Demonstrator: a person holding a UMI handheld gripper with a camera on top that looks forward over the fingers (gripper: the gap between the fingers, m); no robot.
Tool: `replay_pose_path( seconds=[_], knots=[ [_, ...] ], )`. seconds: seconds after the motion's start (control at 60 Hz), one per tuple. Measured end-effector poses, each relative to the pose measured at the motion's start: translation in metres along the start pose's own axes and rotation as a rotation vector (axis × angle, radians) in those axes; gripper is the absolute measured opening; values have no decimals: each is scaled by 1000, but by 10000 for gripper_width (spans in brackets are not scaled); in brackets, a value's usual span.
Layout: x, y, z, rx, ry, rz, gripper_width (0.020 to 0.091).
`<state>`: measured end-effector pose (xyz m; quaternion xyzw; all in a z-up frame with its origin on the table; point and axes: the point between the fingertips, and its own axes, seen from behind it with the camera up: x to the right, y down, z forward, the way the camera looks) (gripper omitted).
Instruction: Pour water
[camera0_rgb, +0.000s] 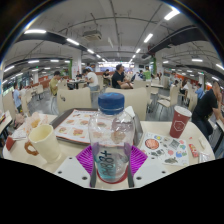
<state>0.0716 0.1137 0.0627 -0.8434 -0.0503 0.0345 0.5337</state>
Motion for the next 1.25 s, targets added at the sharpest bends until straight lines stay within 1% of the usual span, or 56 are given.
replay_pose_path(
  seconds=[0.033, 0.083, 0.15, 0.233, 0.25, 0.283, 0.317, 0.333, 0.35, 0.367, 0.4, 0.433, 0.483, 0.567, 0.75, 0.833, 0.9, 1.067, 1.133, 1.25],
  knots=[
    [1, 1, 3, -1, 0, 7, 428],
    [1, 0, 2, -4, -1, 13, 455],
    [0, 0, 3, -9, 0, 8, 524],
    [3, 4, -1, -41, 15, 0, 572],
    [4, 6, -3, -55, 21, -2, 600],
    [5, 10, -8, -85, 35, -6, 715],
    [5, 12, -15, -104, 44, -9, 847],
    [6, 13, -18, -109, 48, -8, 865],
    [5, 13, -23, -116, 50, -7, 840],
    [5, 13, -28, -124, 53, -7, 830],
    [3, 13, -39, -139, 60, -6, 839],
    [2, 14, -51, -160, 71, -3, 863],
    [-5, 14, -74, -184, 80, 6, 850],
    [-21, 18, -117, -239, 87, 29, 855],
    [-59, 26, -204, -304, 106, 48, 856],
    [-77, 27, -229, -316, 98, 47, 850],
    [-88, 27, -242, -312, 90, 43, 848],
    [-95, 21, -255, -295, 89, 14, 848],
    [-97, 23, -257, -302, 83, 16, 850],
    [-100, 18, -259, -282, 82, 8, 856]
  ],
)
